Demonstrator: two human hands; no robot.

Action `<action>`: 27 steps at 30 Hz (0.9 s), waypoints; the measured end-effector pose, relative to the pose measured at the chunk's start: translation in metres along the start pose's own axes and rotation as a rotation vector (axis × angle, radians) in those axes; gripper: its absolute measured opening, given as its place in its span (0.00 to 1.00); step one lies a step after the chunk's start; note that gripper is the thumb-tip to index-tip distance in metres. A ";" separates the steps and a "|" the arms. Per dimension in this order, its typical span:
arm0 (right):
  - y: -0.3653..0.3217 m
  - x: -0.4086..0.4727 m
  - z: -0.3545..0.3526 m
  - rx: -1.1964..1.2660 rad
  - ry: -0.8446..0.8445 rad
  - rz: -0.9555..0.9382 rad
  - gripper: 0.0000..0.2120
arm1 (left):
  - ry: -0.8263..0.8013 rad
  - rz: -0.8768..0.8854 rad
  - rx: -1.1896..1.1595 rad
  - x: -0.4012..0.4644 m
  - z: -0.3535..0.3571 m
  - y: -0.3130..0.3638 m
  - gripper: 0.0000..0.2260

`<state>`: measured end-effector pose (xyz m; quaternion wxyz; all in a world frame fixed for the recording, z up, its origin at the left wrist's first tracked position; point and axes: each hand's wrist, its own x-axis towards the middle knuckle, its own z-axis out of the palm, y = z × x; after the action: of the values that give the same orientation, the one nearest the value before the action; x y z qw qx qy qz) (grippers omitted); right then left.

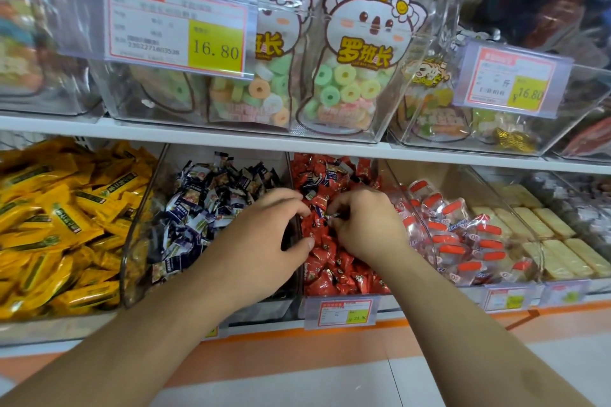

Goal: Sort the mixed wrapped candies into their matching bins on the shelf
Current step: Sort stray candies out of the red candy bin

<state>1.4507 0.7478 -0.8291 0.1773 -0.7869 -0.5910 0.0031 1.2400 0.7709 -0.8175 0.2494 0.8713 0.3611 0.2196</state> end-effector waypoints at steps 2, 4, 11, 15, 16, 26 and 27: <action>-0.002 0.001 0.003 -0.007 0.019 0.031 0.08 | -0.004 -0.001 -0.004 0.000 -0.001 -0.001 0.17; -0.002 0.002 0.006 -0.018 0.026 0.040 0.10 | -0.012 -0.001 -0.004 0.000 -0.002 -0.001 0.17; -0.003 -0.001 -0.030 0.276 0.091 0.067 0.08 | 0.027 -0.008 -0.028 0.000 -0.007 0.002 0.17; -0.016 -0.015 -0.056 0.621 0.036 0.099 0.04 | 0.111 -0.061 -0.100 0.002 -0.012 0.006 0.19; -0.021 -0.019 -0.059 0.711 -0.004 0.092 0.03 | 0.125 -0.066 -0.127 0.003 -0.013 0.007 0.20; -0.012 -0.005 -0.034 0.574 0.058 0.067 0.09 | 0.256 -0.146 -0.055 0.001 -0.026 -0.003 0.11; -0.008 -0.002 -0.029 0.478 0.052 0.052 0.11 | 0.230 -0.169 -0.016 0.001 -0.027 -0.006 0.14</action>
<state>1.4490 0.7396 -0.8002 0.3733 -0.7374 -0.5484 0.1272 1.2225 0.7824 -0.7996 0.2310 0.8049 0.4574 0.2992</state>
